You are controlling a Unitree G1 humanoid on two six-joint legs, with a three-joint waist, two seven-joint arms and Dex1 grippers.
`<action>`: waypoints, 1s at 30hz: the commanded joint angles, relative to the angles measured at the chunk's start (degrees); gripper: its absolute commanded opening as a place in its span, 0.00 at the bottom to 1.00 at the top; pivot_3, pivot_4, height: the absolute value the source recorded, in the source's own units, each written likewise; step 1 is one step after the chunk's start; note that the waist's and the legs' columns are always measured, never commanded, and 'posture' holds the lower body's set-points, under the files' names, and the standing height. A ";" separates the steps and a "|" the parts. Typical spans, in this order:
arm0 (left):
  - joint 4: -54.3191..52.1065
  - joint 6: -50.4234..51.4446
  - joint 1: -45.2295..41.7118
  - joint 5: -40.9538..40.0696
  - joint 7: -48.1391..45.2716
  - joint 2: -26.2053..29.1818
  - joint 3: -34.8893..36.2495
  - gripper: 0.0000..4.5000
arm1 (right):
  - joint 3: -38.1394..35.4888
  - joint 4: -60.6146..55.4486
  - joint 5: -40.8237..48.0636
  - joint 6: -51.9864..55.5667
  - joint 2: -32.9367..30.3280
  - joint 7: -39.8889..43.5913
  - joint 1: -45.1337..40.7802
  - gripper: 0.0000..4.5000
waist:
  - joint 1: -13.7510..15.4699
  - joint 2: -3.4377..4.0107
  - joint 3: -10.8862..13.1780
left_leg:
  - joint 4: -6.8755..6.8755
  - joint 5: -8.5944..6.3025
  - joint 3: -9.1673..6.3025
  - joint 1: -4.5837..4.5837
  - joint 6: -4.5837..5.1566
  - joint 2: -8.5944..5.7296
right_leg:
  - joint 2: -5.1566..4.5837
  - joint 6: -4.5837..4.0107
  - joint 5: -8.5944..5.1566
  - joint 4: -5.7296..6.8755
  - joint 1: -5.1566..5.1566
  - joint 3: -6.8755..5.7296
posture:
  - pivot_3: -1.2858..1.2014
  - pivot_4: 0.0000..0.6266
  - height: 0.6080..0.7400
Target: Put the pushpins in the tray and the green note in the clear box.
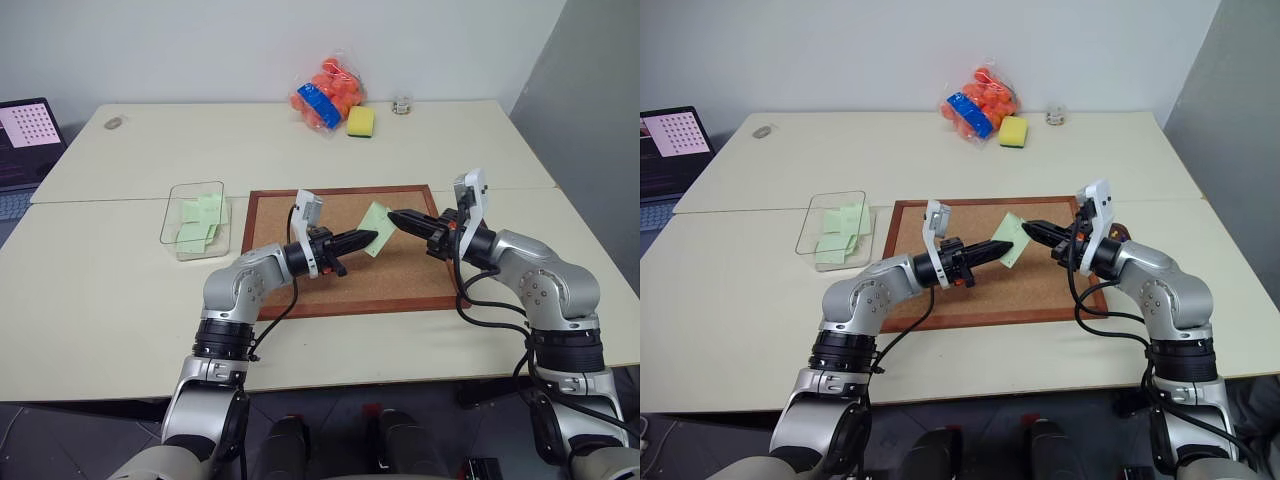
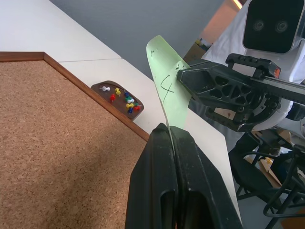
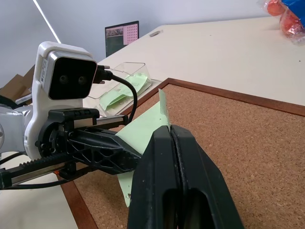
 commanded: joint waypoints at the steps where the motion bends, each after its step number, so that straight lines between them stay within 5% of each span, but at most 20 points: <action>1: -0.38 -1.66 -1.11 -0.34 0.58 -0.35 0.27 0.00 | -0.22 -2.23 1.20 -0.84 0.10 -0.06 0.18 0.04 | 0.00 0.00 0.00 | 0.00 0.00 0.00 0.00 0.00 0.00 | 0.00 0.00 0.00 0.00 0.00 0.00 | 0.52 0.24 1.00; 18: -1.36 -1.62 -0.66 -0.58 1.40 0.47 0.62 0.00 | -2.20 -4.96 1.92 -0.49 -2.00 -0.77 3.22 0.80 | 0.01 0.00 0.00 | 0.00 0.00 0.00 -0.01 0.00 0.00 | 0.00 0.03 -0.02 -0.01 0.00 0.00 | 0.52 0.24 1.00; 26: -7.58 -5.80 1.21 1.93 7.70 2.16 2.16 0.00 | -3.59 -10.53 4.36 1.01 -3.47 -2.44 6.61 0.80 | -0.06 0.00 0.00 | -0.01 0.00 0.00 -0.02 0.00 0.01 | 0.00 0.12 -0.07 -0.04 0.00 0.01 | 0.52 0.24 1.00; 30: -12.36 -12.09 3.42 8.89 17.99 2.76 3.00 0.00 | -3.35 -12.93 6.02 1.53 -2.29 -3.76 7.05 0.80 | 0.01 0.00 0.00 | -0.01 0.00 -0.02 -0.01 0.00 0.02 | 0.00 0.12 -0.07 -0.04 -0.01 0.01 | 0.52 0.24 1.00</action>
